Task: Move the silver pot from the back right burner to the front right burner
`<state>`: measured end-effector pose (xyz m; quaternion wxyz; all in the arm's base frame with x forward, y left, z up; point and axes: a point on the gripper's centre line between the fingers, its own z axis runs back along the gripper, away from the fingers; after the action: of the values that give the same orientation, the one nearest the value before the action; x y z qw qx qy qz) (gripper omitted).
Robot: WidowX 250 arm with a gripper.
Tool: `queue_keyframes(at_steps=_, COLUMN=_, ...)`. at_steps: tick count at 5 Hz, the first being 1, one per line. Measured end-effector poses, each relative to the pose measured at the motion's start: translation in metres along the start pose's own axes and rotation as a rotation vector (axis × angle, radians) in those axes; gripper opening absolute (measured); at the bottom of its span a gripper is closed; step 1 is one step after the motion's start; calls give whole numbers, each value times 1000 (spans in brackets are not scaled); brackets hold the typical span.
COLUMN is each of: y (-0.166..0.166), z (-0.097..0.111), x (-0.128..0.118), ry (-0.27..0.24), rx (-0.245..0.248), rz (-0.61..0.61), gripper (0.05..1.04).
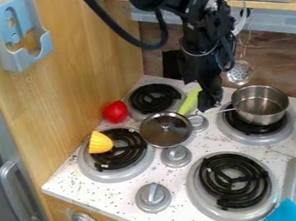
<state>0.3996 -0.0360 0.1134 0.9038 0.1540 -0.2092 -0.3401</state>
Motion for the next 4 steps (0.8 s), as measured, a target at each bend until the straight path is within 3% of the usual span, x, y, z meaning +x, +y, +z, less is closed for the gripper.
queue_keyframes(at_steps=1, y=-18, z=-39, x=34, ry=-12, rx=-16, rz=-83, gripper=1001)
queue_keyframes(at_steps=2, y=-17, z=-53, x=67, ry=-27, rx=-24, rz=-149, gripper=1001)
queue_keyframes(at_steps=4, y=-25, z=-79, x=90, ry=-13, rx=-115, rz=-162, gripper=1001)
